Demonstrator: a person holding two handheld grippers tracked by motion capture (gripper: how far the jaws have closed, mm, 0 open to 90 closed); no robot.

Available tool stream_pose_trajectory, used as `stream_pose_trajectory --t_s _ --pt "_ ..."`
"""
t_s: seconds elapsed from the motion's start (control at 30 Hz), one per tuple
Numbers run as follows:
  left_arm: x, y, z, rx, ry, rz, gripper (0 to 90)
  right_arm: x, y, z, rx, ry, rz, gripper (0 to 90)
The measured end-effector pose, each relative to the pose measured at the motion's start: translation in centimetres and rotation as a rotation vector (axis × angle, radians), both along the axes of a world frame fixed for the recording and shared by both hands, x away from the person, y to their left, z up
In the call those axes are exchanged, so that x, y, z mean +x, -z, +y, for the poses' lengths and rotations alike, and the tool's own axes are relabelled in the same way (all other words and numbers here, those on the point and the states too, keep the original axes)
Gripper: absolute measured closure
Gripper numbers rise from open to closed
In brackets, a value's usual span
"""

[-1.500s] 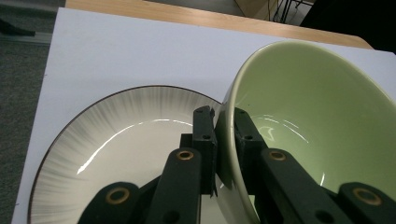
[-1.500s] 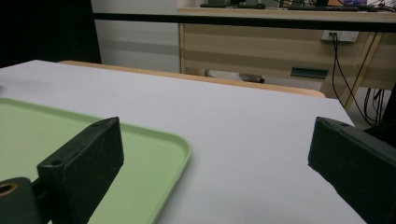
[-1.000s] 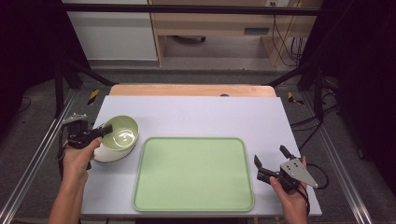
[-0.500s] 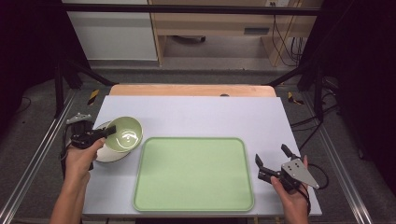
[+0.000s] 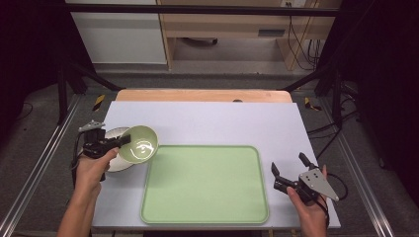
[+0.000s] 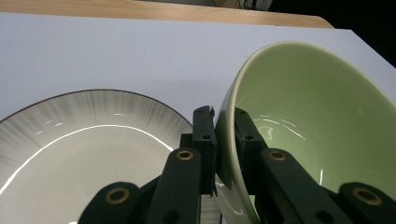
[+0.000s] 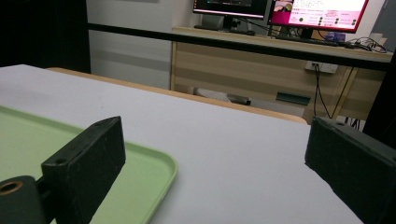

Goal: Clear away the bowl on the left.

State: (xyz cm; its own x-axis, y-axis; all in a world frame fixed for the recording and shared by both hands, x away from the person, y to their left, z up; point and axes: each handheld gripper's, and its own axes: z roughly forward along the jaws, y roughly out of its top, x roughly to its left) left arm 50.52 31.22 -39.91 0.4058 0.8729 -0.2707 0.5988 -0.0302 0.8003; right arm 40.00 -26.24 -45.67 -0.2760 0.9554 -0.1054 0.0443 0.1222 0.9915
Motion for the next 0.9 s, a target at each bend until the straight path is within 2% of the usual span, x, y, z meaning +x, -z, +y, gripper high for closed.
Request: stream_pose_trajectory --t_s 0.2,0.67,0.9 --pt "-0.1 0.0 -1.0 -0.01 0.029 -0.002 82.1 -0.1 -0.1 0.0 0.004 0.008 -0.002 5.5" --pt "-0.1 0.2 -2.9 0.002 0.073 -0.003 82.1 0.1 0.1 0.3 -0.002 -0.011 0.005 5.4" --pt "-0.4 0.3 -4.4 0.023 0.108 0.001 82.1 0.0 0.1 0.4 -0.005 -0.017 0.007 5.4"
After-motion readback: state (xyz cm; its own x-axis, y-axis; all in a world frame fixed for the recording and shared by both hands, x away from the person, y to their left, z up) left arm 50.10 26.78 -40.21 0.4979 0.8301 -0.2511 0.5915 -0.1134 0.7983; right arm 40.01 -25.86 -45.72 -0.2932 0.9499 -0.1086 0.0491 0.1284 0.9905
